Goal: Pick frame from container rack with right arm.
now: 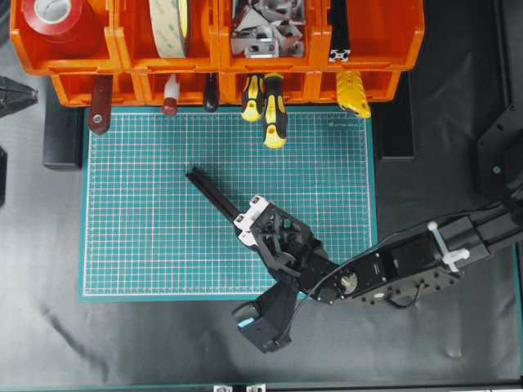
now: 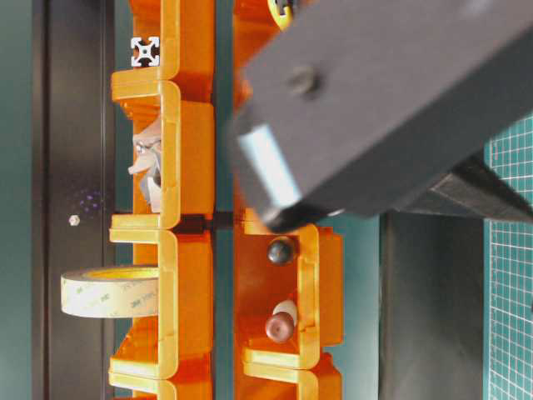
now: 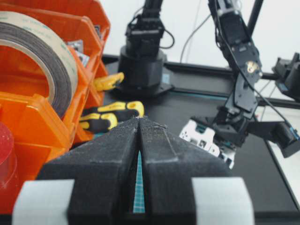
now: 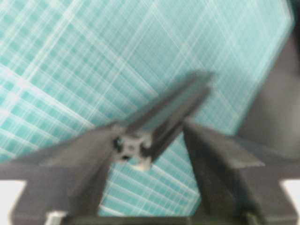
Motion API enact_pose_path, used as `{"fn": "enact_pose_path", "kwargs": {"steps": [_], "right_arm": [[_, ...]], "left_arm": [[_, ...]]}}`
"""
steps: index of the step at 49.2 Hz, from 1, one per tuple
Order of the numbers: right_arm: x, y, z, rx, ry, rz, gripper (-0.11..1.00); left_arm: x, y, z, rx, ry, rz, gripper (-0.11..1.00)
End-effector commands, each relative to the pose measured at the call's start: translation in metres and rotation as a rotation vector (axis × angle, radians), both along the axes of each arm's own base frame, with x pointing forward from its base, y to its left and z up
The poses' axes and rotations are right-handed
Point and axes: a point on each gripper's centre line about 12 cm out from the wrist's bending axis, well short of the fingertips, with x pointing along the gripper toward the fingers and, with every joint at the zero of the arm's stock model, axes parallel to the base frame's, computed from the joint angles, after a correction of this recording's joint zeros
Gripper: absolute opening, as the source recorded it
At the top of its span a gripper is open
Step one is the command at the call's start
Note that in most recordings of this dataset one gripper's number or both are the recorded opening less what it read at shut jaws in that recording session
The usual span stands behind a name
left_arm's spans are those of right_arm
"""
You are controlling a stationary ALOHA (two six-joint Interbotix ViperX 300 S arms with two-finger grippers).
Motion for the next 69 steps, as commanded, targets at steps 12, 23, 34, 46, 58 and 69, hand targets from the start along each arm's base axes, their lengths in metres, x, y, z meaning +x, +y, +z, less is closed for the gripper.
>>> {"fn": "enact_pose_path", "kwargs": {"steps": [12, 23, 34, 46, 58, 69], "right_arm": [[-0.004, 0.008, 0.000, 0.131, 0.010, -0.066, 0.82], [-0.016, 0.016, -0.009, 0.286, 0.074, -0.196, 0.83], [-0.022, 0.013, 0.012, 0.416, 0.063, -0.316, 0.83], [-0.024, -0.018, 0.084, 0.659, -0.170, -0.461, 0.83], [-0.054, -0.033, 0.152, 0.898, -0.382, -0.412, 0.83], [-0.085, -0.042, 0.179, 0.999, -0.475, -0.364, 0.83]], "left_arm": [[-0.001, 0.001, 0.004, 0.002, -0.015, 0.003, 0.00], [-0.006, 0.000, 0.006, 0.001, -0.018, 0.004, 0.00], [-0.010, 0.000, 0.007, 0.002, -0.017, 0.005, 0.00], [-0.011, 0.000, 0.005, -0.002, 0.015, 0.002, 0.00], [-0.012, -0.001, 0.005, 0.008, 0.016, -0.003, 0.00], [-0.012, -0.002, 0.005, 0.015, 0.016, -0.007, 0.00]]}}
